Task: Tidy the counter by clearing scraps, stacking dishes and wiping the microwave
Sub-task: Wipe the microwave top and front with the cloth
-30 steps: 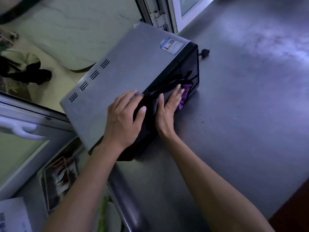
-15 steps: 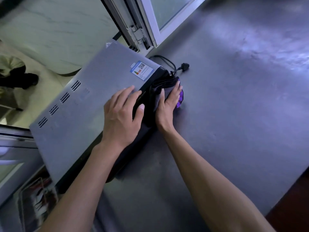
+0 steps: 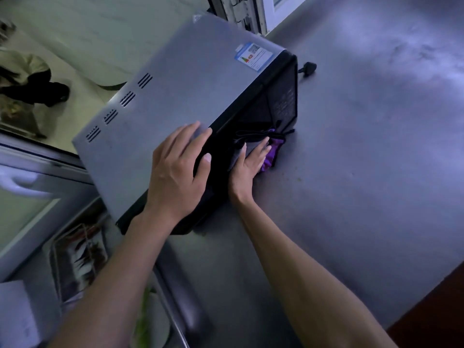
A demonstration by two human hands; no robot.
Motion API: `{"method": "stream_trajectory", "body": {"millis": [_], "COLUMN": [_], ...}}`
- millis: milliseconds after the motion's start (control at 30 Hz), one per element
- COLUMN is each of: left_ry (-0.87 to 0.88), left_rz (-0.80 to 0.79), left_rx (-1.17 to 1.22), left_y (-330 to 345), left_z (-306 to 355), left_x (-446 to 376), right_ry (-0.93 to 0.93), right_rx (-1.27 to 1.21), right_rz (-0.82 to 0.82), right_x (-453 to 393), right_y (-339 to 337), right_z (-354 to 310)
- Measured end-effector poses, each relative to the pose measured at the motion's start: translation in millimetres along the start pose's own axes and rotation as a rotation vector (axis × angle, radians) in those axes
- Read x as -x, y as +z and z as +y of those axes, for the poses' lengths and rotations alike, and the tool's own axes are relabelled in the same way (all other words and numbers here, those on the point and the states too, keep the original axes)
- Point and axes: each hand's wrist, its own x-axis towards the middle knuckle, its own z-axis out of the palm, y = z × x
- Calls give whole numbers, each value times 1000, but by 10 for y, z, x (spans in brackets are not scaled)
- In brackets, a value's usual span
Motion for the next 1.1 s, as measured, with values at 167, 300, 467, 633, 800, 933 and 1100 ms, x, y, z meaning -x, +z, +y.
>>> {"method": "stream_trajectory", "body": {"millis": [167,300,467,633,800,933,1100], "left_ry": [-19,-26,-64,-108,-183,-266,-396], "left_rz": [17,26,38,61,95,126,137], "left_rx": [-27,-33,-32,-16,42,113,218], "left_y": [-169,-295,-377,-411,-371,-275,-100], "left_z": [-324,-547,-693,-749,-717,-599,-462], "left_x": [552,961,1356,1586,1750,1861,2102], "right_ry": [-1,1,54,43,-22,-47,-88], "right_rx": [34,68,63,52,-42,-39,-38], "right_rz": [-31,-84,-166,-198,-71,-46,-94], "right_x": [598,1120,1607,1864,1828,1806,1791], "right_y": [360,611,783,780,603,535,431], "right_z": [340,582,812,875,841,782,726]}}
